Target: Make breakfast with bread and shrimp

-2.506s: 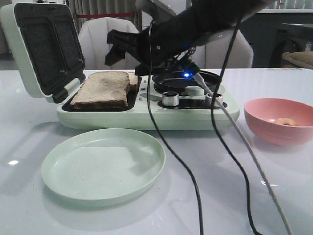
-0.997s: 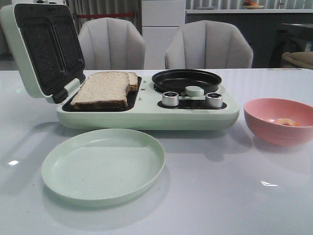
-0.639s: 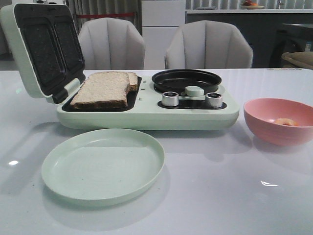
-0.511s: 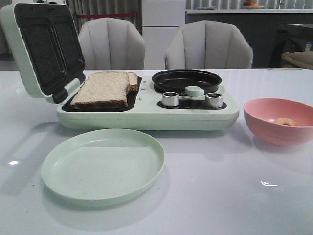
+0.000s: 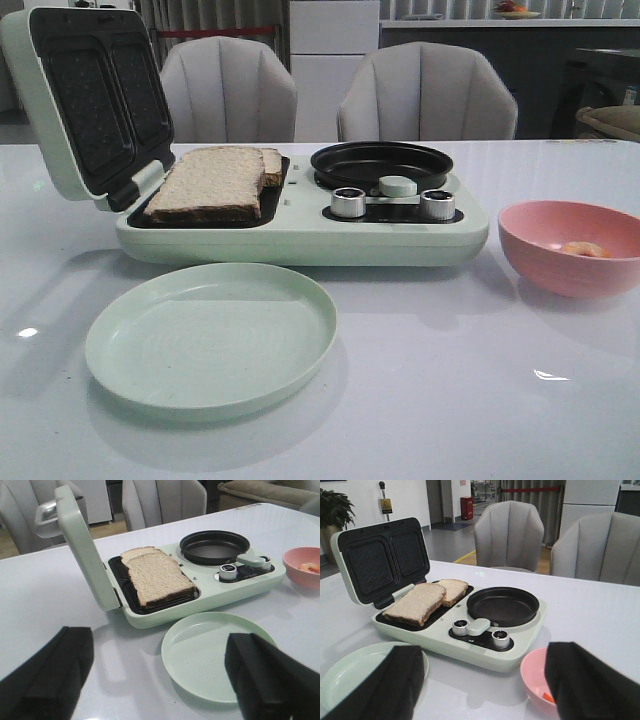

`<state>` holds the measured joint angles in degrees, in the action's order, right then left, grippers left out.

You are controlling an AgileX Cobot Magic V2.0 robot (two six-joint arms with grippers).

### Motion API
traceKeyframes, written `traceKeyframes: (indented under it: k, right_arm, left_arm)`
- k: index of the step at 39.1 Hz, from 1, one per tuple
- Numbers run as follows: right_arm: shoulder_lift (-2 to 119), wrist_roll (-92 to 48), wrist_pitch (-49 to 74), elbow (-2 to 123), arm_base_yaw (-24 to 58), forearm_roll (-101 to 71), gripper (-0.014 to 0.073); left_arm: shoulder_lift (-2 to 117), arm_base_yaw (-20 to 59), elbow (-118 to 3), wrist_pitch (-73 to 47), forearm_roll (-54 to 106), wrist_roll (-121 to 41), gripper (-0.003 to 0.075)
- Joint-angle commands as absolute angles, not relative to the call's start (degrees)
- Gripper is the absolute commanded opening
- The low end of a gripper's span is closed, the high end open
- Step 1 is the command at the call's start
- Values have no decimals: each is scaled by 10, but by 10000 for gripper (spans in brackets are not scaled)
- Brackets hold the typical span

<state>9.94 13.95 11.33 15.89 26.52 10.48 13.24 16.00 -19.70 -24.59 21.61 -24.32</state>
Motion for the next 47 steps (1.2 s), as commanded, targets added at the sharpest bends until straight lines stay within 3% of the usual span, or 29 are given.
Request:
traceKeyframes:
  k: [1, 47]
  right_arm:
    - [99, 141, 65, 162, 263, 106, 600]
    - [99, 141, 67, 148, 263, 106, 600]
  left_arm:
    - [137, 163, -212, -205, 227, -241, 582]
    - [137, 163, -212, -202, 227, -241, 582]
